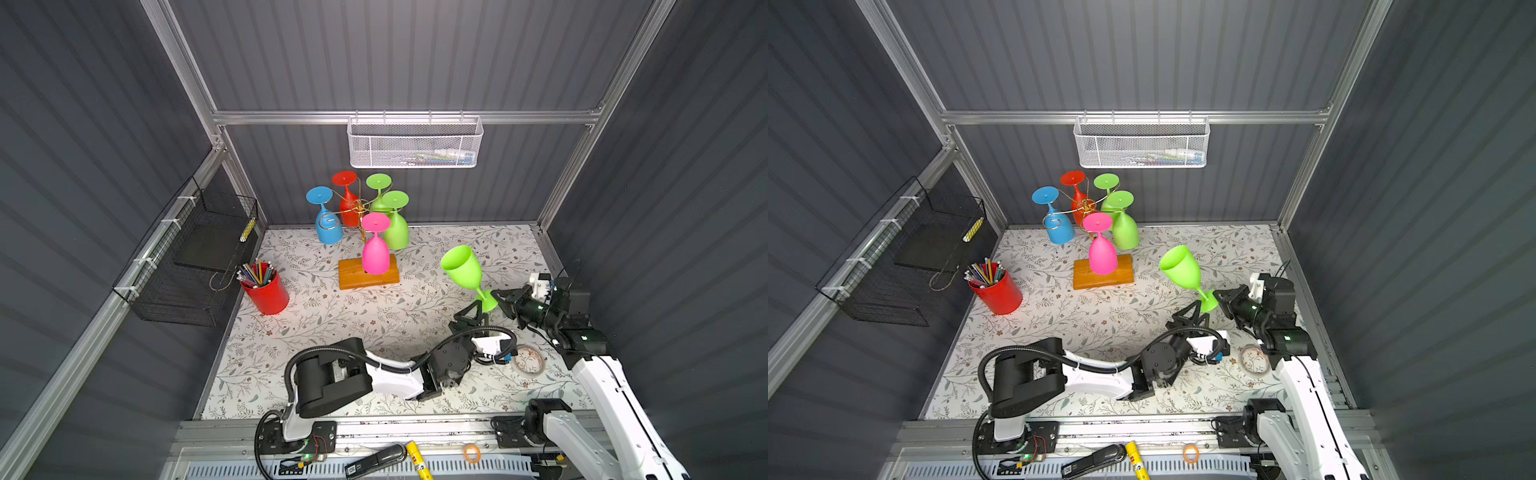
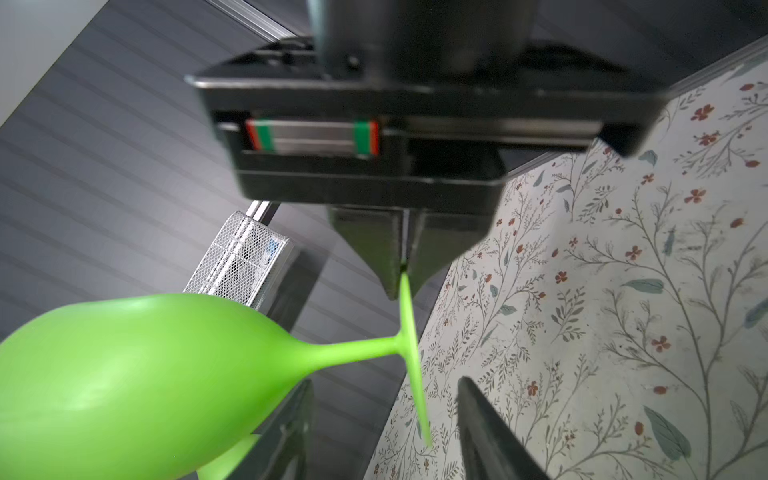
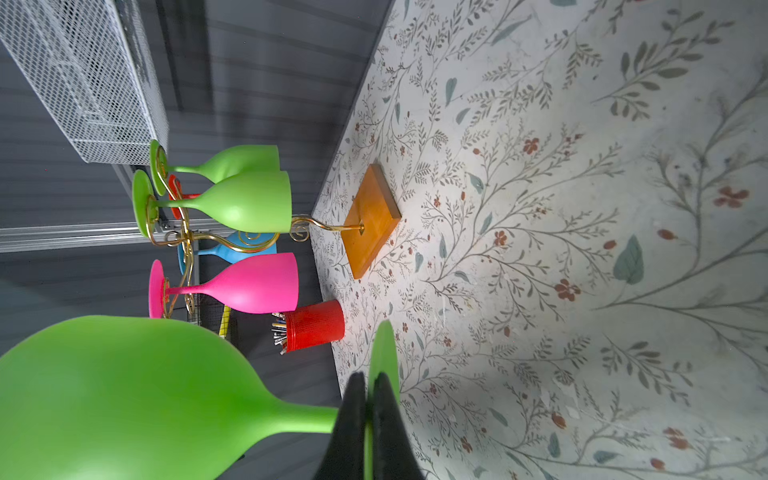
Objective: Take the wine glass off the wine glass rack
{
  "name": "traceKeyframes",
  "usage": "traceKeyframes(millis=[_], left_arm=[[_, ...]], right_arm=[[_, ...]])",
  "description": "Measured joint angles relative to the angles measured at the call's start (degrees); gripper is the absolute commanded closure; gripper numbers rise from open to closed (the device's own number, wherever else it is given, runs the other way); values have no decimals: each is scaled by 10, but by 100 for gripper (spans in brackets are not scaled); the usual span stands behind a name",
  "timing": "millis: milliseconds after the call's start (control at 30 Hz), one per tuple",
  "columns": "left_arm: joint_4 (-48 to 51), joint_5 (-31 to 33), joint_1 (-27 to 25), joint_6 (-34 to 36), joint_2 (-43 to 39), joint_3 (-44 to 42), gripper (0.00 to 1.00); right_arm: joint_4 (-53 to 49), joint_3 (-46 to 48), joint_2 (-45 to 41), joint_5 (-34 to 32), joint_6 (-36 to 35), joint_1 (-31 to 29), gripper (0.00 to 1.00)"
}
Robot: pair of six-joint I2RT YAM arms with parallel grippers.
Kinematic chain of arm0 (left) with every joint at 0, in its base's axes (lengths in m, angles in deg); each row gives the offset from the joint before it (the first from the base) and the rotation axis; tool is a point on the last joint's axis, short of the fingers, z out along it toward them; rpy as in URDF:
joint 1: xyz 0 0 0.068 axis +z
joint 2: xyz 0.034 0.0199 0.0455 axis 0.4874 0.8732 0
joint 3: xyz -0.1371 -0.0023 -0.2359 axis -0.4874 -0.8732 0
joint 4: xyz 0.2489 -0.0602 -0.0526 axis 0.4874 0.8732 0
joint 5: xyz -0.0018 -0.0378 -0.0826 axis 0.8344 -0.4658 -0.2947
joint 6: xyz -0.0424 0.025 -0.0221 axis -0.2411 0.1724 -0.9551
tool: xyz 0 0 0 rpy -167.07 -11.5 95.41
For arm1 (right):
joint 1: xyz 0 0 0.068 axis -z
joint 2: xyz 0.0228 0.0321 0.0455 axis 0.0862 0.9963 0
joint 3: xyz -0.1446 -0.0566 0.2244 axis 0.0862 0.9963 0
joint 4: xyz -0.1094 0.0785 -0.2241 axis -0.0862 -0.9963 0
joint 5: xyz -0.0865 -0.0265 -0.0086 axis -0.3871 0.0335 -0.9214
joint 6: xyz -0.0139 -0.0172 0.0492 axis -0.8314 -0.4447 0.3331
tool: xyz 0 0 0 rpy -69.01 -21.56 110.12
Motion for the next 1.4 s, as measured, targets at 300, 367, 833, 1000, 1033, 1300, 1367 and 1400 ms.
traceKeyframes(millis=[300, 367, 833, 1000, 1033, 1300, 1367, 1400], left_arm=[[168, -8, 8, -127, -109, -5, 28], [230, -22, 12, -167, -135, -3, 28], [642, -232, 105, -405, -203, 231, 38], [725, -330, 141, -473, -185, 327, 39], [742, -348, 149, -486, -178, 347, 39], [868, -474, 217, -617, -74, 526, 44], [881, -496, 231, -651, -65, 531, 46], [887, -502, 237, -666, -61, 532, 47]], right_arm=[[81, 8, 26, -5, 10, 6, 100], [103, 17, 30, -5, 11, 14, 100], [243, 82, 67, 12, -39, 70, 100], [293, 110, 72, 14, -57, 75, 100], [302, 114, 75, 14, -60, 75, 100], [379, 141, 92, 15, -68, 75, 100], [407, 149, 92, 13, -64, 75, 100], [418, 153, 93, 12, -62, 75, 100]])
